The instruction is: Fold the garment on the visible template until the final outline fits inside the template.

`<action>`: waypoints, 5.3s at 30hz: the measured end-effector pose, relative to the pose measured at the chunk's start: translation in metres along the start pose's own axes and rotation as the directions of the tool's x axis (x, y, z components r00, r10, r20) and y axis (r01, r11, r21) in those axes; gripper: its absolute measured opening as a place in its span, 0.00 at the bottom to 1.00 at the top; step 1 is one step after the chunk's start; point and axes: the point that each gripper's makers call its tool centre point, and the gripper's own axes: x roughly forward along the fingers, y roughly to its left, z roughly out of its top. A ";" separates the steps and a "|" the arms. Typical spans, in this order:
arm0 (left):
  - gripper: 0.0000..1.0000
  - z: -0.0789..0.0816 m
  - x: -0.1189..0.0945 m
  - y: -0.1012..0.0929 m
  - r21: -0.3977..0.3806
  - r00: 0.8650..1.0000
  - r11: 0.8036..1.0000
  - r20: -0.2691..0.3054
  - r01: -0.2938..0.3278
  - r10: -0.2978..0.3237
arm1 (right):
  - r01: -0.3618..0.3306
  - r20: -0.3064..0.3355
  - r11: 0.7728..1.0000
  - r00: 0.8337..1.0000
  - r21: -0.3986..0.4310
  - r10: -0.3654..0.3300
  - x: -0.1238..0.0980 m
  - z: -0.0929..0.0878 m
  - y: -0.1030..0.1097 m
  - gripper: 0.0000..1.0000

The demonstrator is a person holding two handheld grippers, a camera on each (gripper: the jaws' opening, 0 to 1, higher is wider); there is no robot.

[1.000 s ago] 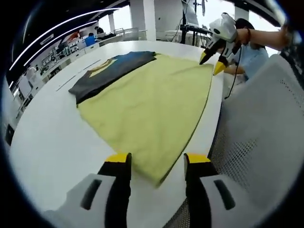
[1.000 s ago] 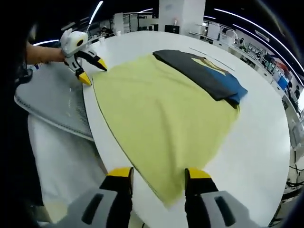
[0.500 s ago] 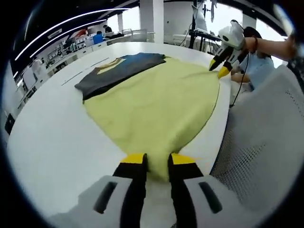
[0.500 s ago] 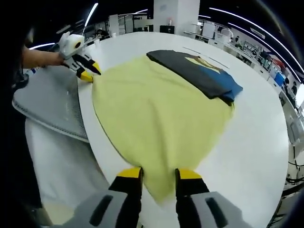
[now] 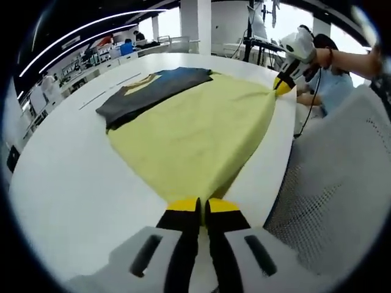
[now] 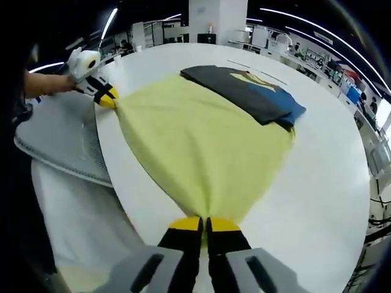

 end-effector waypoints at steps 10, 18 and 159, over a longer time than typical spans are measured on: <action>0.00 -0.002 -0.016 -0.006 -0.008 0.999 1.000 -0.038 -0.013 0.012 | -0.015 0.031 0.999 0.999 0.035 0.014 -0.014 0.000 0.016 0.00; 0.00 -0.010 -0.032 -0.021 -0.072 0.997 0.997 -0.074 0.019 -0.025 | -0.048 0.033 0.996 0.998 0.071 0.046 -0.031 -0.002 0.035 0.00; 0.16 0.097 0.096 0.250 -0.127 0.855 0.851 0.034 -0.510 0.518 | 0.288 0.133 0.950 0.944 0.119 -0.302 0.120 0.186 -0.202 0.10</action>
